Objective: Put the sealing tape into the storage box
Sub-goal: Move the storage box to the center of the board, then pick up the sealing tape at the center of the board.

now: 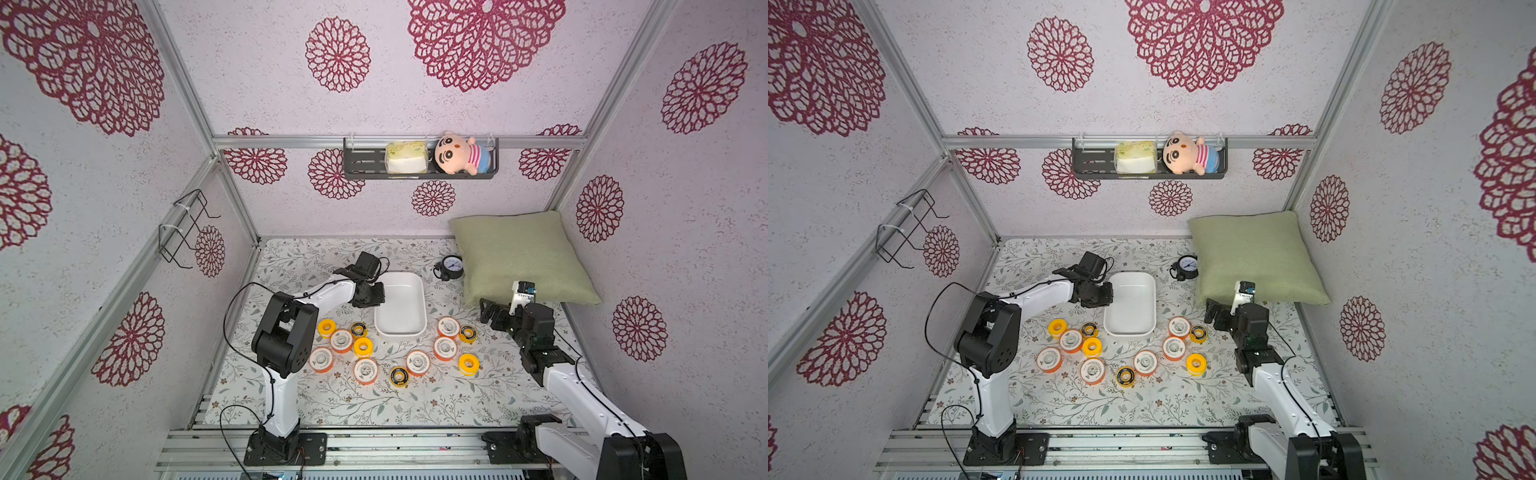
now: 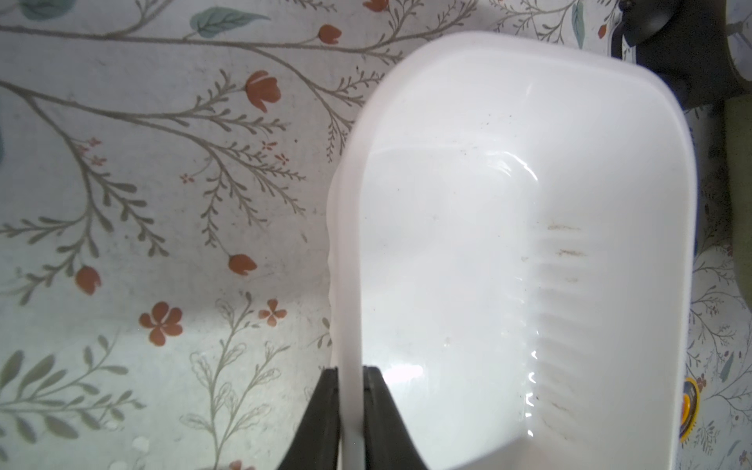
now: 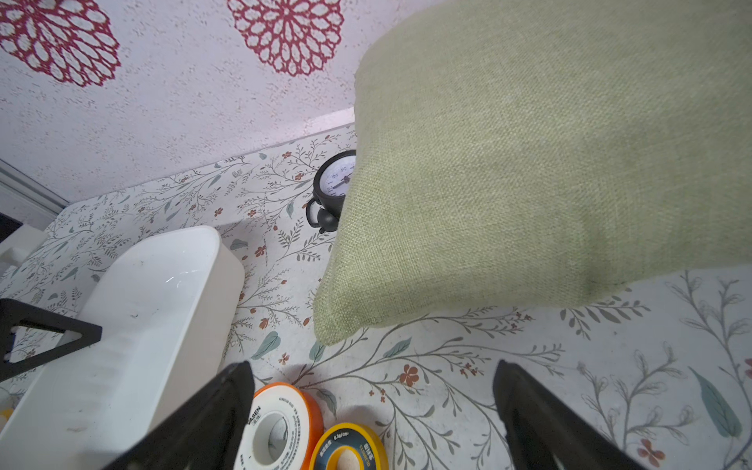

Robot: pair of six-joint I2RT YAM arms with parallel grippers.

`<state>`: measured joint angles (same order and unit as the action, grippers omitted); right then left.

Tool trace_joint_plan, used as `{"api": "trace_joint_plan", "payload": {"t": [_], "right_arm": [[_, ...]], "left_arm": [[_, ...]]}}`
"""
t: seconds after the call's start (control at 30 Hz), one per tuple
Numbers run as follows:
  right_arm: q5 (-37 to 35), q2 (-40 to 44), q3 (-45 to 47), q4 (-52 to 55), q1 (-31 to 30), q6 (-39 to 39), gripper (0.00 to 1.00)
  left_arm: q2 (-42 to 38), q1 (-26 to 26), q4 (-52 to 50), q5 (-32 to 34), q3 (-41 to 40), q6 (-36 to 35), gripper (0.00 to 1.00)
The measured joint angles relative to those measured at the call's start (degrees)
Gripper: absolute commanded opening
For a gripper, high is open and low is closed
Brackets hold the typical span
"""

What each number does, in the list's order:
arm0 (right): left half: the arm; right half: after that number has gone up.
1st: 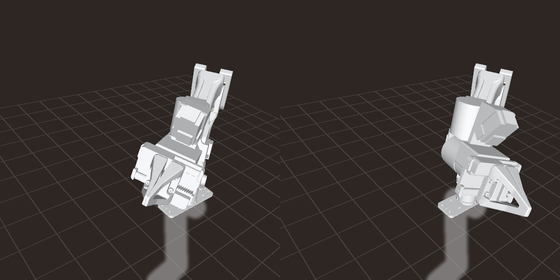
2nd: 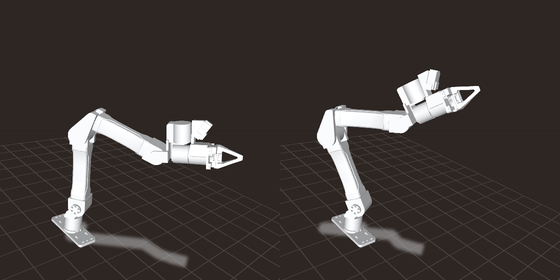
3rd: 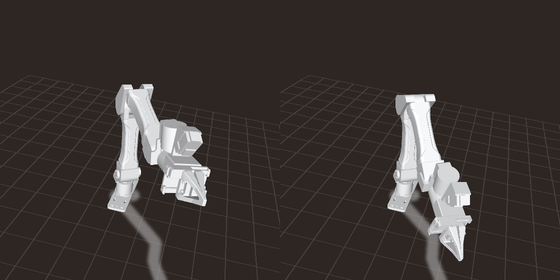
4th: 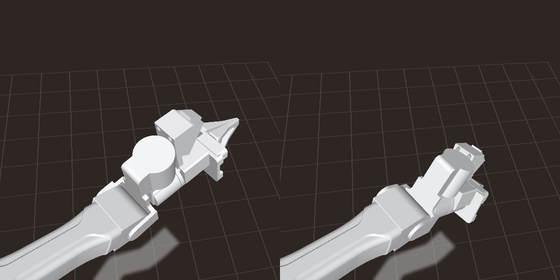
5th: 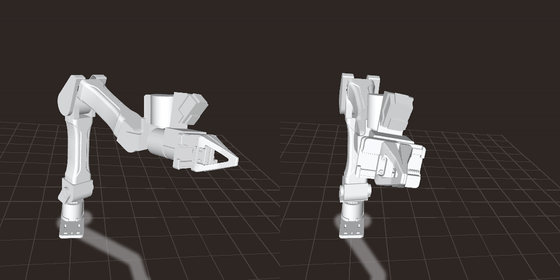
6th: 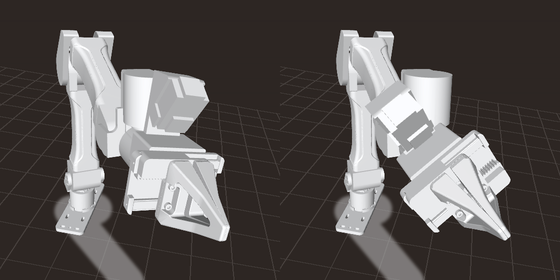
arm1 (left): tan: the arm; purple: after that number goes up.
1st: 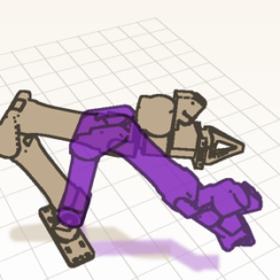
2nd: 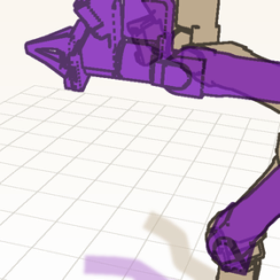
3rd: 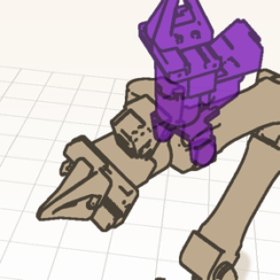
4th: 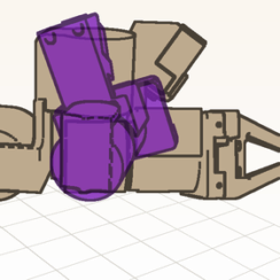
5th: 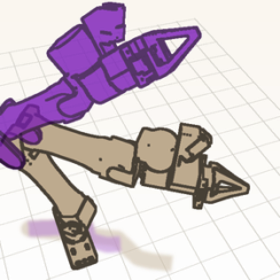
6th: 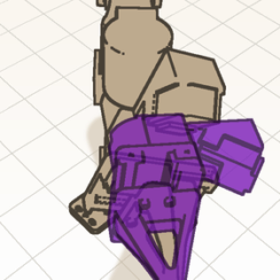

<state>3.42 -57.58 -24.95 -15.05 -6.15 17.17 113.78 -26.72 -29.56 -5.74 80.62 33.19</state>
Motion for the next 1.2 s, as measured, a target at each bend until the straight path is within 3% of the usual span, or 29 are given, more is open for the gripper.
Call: {"api": "trace_joint_plan", "payload": {"t": [0.17, 0.3, 0.43, 0.8, 1.0, 1.2], "right_arm": [[1.0, -0.1, -0.1, 1.3, 0.0, -0.1, 0.99], [2.7, -0.2, -0.7, 1.9, 0.0, -0.2, 0.99], [4.2, -0.9, -1.7, 2.2, -0.6, -0.3, 0.99], [4.4, -6.6, -8.3, 7.2, -8.0, -3.2, 0.92], [4.3, -10.6, -12.1, 11.5, -12.9, -5.2, 0.82], [4.1, -16.0, -16.6, 15.8, -15.8, -6.6, 0.71]], "left_arm": [[-2.8, -0.8, 0.2, 0.1, -1.7, 0.6, 0.25], [-4.0, -1.1, 0.3, 0.8, -1.9, 1.1, 0.48], [-6.7, -1.2, 0.4, 2.6, -2.3, 1.0, 0.65], [-27.8, 0.7, 1.6, 10.2, -10.9, -3.7, 0.68], [-37.6, 8.7, 3.5, 10.1, -19.7, -5.2, 0.68], [-42.2, 15.4, 4.0, 7.7, -25.3, -5.9, 0.68]]}}
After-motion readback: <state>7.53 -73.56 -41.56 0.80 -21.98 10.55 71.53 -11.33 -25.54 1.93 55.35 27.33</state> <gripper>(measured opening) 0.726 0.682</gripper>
